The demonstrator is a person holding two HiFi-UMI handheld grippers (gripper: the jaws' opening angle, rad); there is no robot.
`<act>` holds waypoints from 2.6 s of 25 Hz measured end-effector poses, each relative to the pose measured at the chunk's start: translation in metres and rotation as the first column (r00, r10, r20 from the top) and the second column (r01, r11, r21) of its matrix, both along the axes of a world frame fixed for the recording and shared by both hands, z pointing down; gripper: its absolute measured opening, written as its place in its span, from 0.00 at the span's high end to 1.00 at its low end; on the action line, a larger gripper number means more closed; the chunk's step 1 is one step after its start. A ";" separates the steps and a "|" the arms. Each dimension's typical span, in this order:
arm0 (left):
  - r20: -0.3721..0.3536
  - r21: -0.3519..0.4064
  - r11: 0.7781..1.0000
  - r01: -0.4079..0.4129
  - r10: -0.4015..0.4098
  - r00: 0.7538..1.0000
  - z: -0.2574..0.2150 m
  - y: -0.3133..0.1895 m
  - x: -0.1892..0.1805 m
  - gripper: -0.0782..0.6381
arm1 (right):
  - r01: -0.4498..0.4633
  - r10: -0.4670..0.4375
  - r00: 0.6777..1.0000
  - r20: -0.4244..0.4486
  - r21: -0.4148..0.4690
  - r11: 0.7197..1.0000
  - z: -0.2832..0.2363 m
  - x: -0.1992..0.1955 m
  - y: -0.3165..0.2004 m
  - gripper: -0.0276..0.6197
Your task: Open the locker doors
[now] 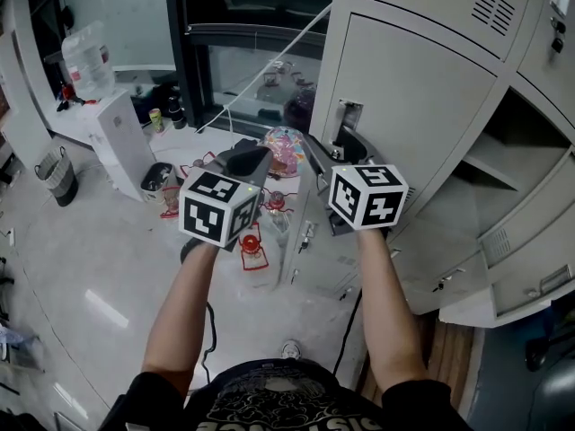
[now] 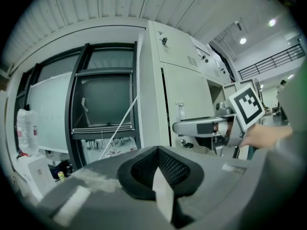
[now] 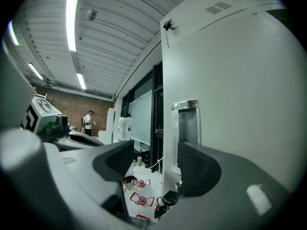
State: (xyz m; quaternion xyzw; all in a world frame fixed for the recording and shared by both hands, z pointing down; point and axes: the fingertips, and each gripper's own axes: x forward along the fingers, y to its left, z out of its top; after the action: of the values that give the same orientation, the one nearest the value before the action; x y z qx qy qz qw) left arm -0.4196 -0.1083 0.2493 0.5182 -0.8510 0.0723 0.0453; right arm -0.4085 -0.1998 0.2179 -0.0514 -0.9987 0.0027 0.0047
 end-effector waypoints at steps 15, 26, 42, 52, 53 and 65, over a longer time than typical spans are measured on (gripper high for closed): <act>-0.008 0.016 0.994 -0.104 0.104 0.995 0.000 0.020 0.043 0.89 | -0.074 0.074 0.997 -0.004 0.002 0.997 -0.002 0.056 0.027 0.56; -0.014 0.015 0.978 -0.206 0.207 0.978 0.005 0.023 0.086 0.89 | -0.173 0.173 0.985 0.008 -0.002 0.985 -0.002 0.106 0.034 0.59; -0.007 0.033 0.971 -0.236 0.236 0.972 -0.004 -0.006 0.132 0.89 | -0.180 0.180 0.984 -0.009 0.021 0.983 -0.001 0.158 0.023 0.69; -0.014 0.045 0.984 -0.174 0.175 0.985 -0.006 -0.023 0.178 0.89 | -0.103 0.104 0.995 -0.008 0.015 0.995 -0.002 0.204 0.015 0.70; -0.015 0.043 0.984 -0.172 0.173 0.985 -0.005 -0.025 0.183 0.89 | -0.098 0.098 0.995 -0.009 0.014 0.995 -0.002 0.209 0.013 0.70; -0.014 0.019 0.985 -0.172 0.172 0.985 -0.001 -0.053 0.240 0.89 | -0.081 0.081 0.997 -0.001 0.001 0.997 -0.003 0.261 -0.014 0.70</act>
State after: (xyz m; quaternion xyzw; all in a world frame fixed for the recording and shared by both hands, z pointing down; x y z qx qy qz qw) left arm -0.1796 -0.1617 0.2487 0.5907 -0.8033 0.0643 0.0408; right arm -0.1476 -0.2138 0.2148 -0.0111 -0.9999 0.0024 0.0050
